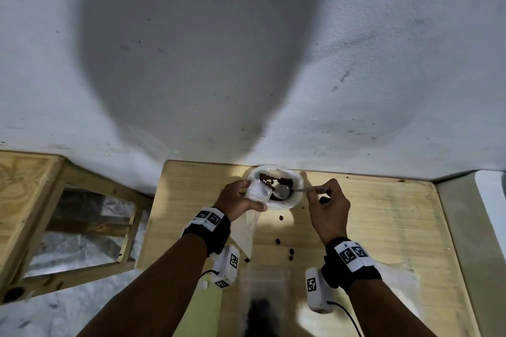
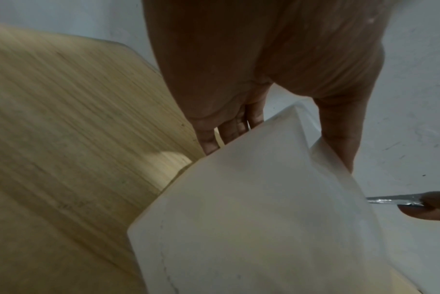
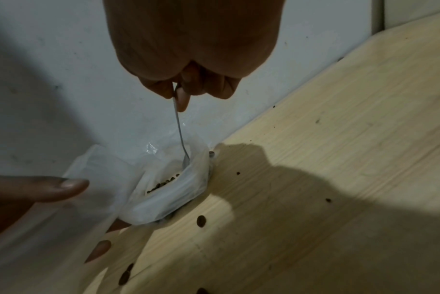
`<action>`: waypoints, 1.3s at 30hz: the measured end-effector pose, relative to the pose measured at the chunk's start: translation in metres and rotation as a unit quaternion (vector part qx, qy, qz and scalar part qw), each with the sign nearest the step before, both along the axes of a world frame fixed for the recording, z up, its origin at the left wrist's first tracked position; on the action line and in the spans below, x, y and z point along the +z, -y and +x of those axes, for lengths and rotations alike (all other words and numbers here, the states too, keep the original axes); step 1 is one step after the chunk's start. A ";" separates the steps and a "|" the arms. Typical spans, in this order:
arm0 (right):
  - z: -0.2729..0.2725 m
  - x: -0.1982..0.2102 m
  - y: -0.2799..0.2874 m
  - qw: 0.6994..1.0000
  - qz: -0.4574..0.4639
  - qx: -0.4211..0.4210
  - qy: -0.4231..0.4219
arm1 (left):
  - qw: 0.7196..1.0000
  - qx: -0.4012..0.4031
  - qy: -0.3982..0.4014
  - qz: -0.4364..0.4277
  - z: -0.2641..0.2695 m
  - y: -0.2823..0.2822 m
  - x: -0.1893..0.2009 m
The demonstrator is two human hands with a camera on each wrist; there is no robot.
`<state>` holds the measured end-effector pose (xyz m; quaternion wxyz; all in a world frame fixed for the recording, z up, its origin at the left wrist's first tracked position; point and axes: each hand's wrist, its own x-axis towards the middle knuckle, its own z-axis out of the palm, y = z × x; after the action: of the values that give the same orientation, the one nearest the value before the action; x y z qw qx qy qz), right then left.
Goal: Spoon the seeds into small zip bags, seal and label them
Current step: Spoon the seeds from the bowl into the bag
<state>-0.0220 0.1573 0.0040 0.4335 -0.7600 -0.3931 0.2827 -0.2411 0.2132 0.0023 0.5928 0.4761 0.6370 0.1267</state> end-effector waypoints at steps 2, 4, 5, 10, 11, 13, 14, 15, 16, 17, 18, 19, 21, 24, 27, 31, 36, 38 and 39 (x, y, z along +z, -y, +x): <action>-0.001 0.002 0.001 1.000 -0.009 0.011 0.012 | 1.000 0.007 0.004 0.002 0.000 0.002 0.000; -0.004 0.000 0.001 1.000 -0.017 0.014 0.006 | 1.000 0.013 0.017 0.006 0.002 0.004 0.001; -0.007 -0.001 0.001 1.000 -0.020 0.005 -0.005 | 1.000 0.015 0.024 0.007 0.004 0.006 0.002; -0.021 -0.016 0.003 0.989 -0.068 -0.080 -0.102 | 0.999 0.017 0.048 -0.002 0.011 0.011 0.001; -0.025 -0.020 0.002 0.983 -0.082 -0.098 -0.132 | 0.999 0.016 0.052 -0.007 0.012 0.011 0.000; -0.032 -0.025 0.001 0.968 -0.100 -0.129 -0.191 | 0.998 0.016 0.060 -0.014 0.014 0.012 0.001; -0.035 -0.027 0.000 0.960 -0.109 -0.142 -0.215 | 0.998 0.017 0.065 -0.014 0.014 0.013 0.000; -0.038 -0.027 -0.001 0.952 -0.120 -0.152 -0.235 | 0.997 0.018 0.070 -0.015 0.015 0.013 0.000; -0.040 -0.027 -0.001 0.945 -0.131 -0.161 -0.252 | 0.997 0.019 0.074 -0.018 0.015 0.014 0.001; -0.042 -0.028 -0.002 0.938 -0.140 -0.168 -0.267 | 0.997 0.019 0.074 -0.020 0.015 0.015 0.000; -0.043 -0.029 -0.002 0.931 -0.145 -0.175 -0.284 | 0.997 0.019 0.073 -0.025 0.015 0.015 -0.001; -0.044 -0.030 -0.002 0.925 -0.146 -0.180 -0.302 | 0.997 0.018 0.072 -0.030 0.014 0.016 -0.002; -0.045 -0.031 -0.003 0.915 -0.145 -0.188 -0.326 | 0.996 0.019 0.073 -0.038 0.014 0.016 -0.003; -0.044 -0.033 -0.003 0.906 -0.149 -0.195 -0.345 | 0.996 0.019 0.081 -0.046 0.013 0.016 -0.003; -0.042 -0.033 -0.003 0.896 -0.153 -0.201 -0.364 | 0.995 0.018 0.088 -0.045 0.011 0.015 -0.002; -0.037 -0.030 -0.002 0.890 -0.147 -0.217 -0.373 | 0.995 0.033 0.090 -0.037 0.011 0.013 0.002; -0.029 -0.029 -0.002 0.894 -0.146 -0.223 -0.360 | 0.994 0.038 0.096 -0.033 0.012 0.009 0.004; -0.025 -0.028 -0.002 0.898 -0.141 -0.226 -0.351 | 0.994 0.039 0.093 -0.032 0.011 0.009 0.004; -0.022 -0.027 -0.002 0.899 -0.137 -0.227 -0.348 | 0.995 0.040 0.090 -0.031 0.011 0.008 0.004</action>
<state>-0.0444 0.1590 -0.0232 0.4867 -0.7338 0.0082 0.4739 -0.2303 0.2047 0.0058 0.6568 0.4185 0.6030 0.1726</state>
